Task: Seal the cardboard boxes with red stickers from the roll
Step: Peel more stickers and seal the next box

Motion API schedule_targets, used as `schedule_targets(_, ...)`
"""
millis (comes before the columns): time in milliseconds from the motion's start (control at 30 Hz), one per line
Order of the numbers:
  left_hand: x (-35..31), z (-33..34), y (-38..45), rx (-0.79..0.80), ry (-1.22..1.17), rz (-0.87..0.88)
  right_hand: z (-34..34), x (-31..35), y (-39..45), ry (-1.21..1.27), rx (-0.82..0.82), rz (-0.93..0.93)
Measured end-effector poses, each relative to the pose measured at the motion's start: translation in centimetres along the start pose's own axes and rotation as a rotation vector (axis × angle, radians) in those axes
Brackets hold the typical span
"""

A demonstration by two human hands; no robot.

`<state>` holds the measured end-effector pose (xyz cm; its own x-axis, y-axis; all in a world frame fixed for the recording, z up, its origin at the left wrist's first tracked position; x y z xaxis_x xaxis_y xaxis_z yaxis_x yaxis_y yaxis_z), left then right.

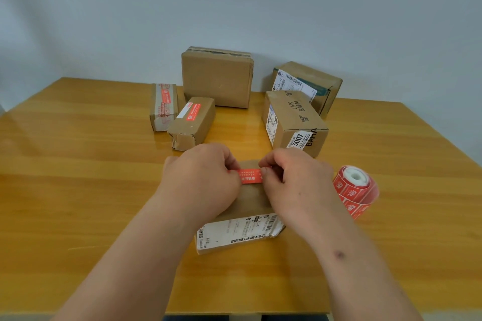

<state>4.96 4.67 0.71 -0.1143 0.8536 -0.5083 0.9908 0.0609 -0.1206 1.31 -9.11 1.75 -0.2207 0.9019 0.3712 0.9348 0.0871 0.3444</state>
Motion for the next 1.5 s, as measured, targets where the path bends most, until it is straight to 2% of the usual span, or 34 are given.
schedule_targets(267, 0.7, 0.5, 0.5, 0.126, -0.148, -0.042, 0.1, 0.0, 0.3, 0.005, 0.035, -0.003)
schedule_targets(433, 0.6, 1.0, 0.7, 0.183, -0.109, -0.016, 0.4, 0.1, 0.5, 0.027, 0.064, -0.007)
schedule_targets(833, -0.4, 0.6, 0.6, 0.033, 0.056, 0.044, 0.9, 0.3, 0.6, -0.049, 0.042, -0.080)
schedule_targets(967, -0.9, 0.3, 0.3, -0.049, 0.139, 0.076, 0.1, 0.7, 0.3, -0.178, -0.008, -0.108)
schedule_targets(1200, -0.2, -0.2, 0.2, -0.096, 0.177, 0.073, -1.2, 0.2, 0.0, -0.295, 0.004, -0.016)
schedule_targets(1333, 0.4, -0.2, 0.4, -0.063, 0.082, 0.064, -1.3, -2.2, -0.3, -0.216, 0.032, 0.086)
schedule_targets(1400, 0.8, -0.4, 0.5, -0.066, -0.013, 0.053, -0.7, -3.2, -0.5, -0.088, 0.023, 0.108)
schedule_targets(1500, 1.0, -1.0, 0.4, -0.153, -0.070, 0.077, 0.5, -3.7, -0.3, 0.145, 0.004, 0.146)
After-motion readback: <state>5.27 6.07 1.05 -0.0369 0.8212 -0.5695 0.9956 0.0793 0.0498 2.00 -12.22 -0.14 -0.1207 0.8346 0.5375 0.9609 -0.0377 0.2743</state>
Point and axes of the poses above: each hand's wrist, its own y-axis towards the middle knuckle, its own z-axis out of the palm, x = y × z, the point moved 10 cm from there along y, towards the middle knuckle, and after that the axes turned 15 degrees about -z, right-handed, at the moved point
